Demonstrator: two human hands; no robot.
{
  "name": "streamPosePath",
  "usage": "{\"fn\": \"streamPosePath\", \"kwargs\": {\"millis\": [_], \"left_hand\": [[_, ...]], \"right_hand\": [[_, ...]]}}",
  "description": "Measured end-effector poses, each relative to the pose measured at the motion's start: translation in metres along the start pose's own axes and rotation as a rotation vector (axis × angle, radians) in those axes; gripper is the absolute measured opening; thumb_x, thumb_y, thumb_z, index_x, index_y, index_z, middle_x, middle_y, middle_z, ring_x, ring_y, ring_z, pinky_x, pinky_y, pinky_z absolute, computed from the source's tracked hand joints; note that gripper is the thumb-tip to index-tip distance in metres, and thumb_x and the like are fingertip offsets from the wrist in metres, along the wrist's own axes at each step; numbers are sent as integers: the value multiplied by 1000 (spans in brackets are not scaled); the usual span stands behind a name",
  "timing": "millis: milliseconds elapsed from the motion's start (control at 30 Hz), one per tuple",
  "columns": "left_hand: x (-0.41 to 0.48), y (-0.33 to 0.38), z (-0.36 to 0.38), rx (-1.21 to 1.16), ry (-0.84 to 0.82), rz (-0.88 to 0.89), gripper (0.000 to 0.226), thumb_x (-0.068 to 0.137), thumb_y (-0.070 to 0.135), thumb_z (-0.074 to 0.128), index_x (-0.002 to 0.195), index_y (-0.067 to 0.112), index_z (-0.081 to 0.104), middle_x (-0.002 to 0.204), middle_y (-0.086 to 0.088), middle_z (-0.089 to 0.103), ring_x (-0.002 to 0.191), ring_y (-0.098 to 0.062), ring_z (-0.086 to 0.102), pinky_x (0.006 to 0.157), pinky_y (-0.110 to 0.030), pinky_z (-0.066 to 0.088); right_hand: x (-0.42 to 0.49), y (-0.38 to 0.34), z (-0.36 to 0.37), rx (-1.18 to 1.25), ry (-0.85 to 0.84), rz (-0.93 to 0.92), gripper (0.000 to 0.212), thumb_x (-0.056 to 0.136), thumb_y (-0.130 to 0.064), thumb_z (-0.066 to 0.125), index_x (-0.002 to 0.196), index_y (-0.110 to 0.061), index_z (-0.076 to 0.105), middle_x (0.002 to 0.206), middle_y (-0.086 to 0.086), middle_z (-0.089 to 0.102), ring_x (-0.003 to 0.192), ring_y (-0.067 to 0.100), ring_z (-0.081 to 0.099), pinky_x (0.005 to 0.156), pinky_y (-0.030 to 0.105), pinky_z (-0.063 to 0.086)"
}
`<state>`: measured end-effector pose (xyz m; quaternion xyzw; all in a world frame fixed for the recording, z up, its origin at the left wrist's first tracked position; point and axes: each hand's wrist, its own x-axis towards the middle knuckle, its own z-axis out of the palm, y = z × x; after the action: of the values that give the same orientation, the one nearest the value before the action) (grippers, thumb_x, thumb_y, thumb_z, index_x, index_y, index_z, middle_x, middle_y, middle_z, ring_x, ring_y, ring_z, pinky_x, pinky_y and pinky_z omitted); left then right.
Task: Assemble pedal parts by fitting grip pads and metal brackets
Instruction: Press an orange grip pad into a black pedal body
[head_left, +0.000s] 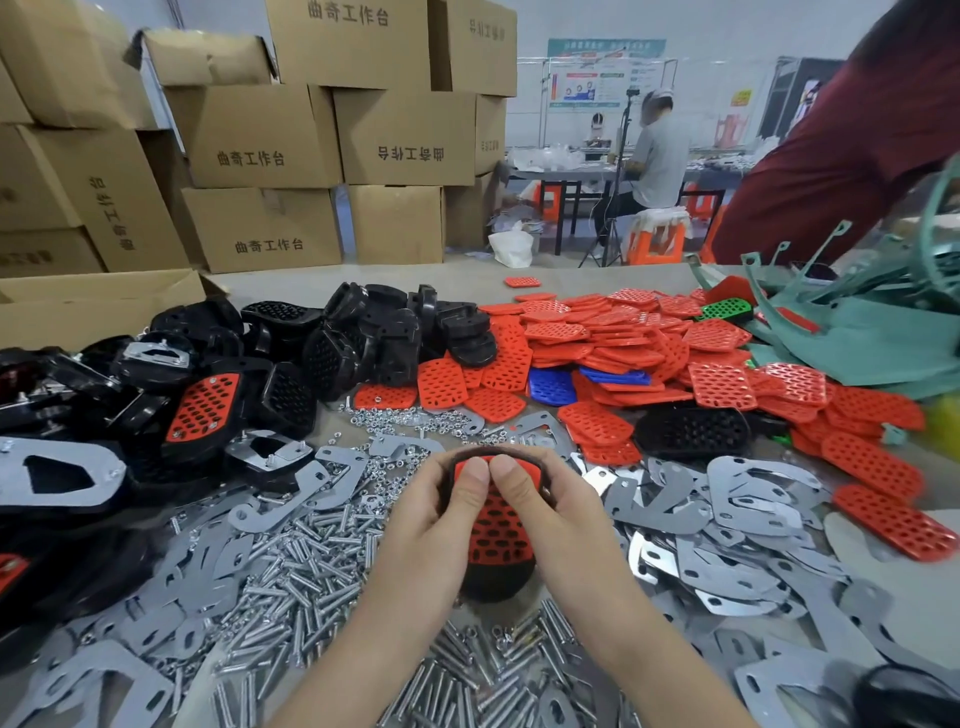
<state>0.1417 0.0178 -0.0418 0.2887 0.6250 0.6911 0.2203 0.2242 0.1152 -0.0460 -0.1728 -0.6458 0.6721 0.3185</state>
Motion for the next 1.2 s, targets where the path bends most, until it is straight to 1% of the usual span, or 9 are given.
{"fn": "streamPosePath", "kwargs": {"millis": [67,200,400,500,667,900,967,1067,1200], "left_hand": [[-1,1,0,-15,-12,17,37,82,58,56,106,34,71,102,15,75,94,3,68,71,-7,49],[-1,5,0,-7,-7,38,40,83,57,55,108,29,71,102,12,76,93,1,69,71,-8,49],[-1,0,0,57,46,38,40,84,60,50,106,32,69,100,15,73,91,2,67,69,-9,47],[-1,0,0,63,39,38,36,84,59,51,104,34,69,101,12,73,93,-2,67,75,-18,48],[1,3,-3,33,14,52,27,86,49,56,97,29,72,101,2,76,97,-16,70,85,-32,51],[2,7,-6,8,6,36,26,83,50,57,92,31,72,95,3,76,85,-6,67,78,-26,45],[2,7,-6,-9,26,4,22,88,47,56,90,31,71,93,4,75,81,-2,66,75,-24,44],[3,5,-5,1,62,-28,19,100,36,54,90,31,70,93,5,75,80,-2,67,71,-21,47],[2,5,-3,76,89,3,19,102,32,53,93,30,69,95,6,73,84,-4,66,71,-20,46]], "right_hand": [[0,-2,1,2,1,-34,20,86,-56,68,99,-41,73,100,-13,77,91,0,71,77,11,51],[1,-3,2,-7,8,-60,18,85,-54,69,97,-41,72,98,-11,77,90,5,72,77,16,52],[-2,-3,2,-34,-9,-94,17,87,-50,69,98,-37,72,93,-12,77,84,0,72,71,10,51],[-2,-3,2,-48,-11,-100,17,87,-51,69,97,-38,73,93,-10,78,85,2,72,73,12,51],[-2,-4,1,-61,-16,-114,16,88,-51,69,98,-38,74,94,-11,78,87,1,72,75,12,51],[-2,-2,2,-27,-32,-69,31,85,-48,71,105,-24,73,97,-8,78,91,4,72,77,14,52],[-3,0,2,-36,-53,-40,28,86,-42,72,106,-23,72,98,-9,78,92,3,72,77,14,52],[-2,2,3,-138,-49,-23,14,95,-23,74,107,-28,70,101,-13,76,95,3,70,81,14,51],[-1,2,4,-198,-11,-30,13,97,-15,71,103,-27,69,96,-14,75,91,4,69,81,18,52]]}}
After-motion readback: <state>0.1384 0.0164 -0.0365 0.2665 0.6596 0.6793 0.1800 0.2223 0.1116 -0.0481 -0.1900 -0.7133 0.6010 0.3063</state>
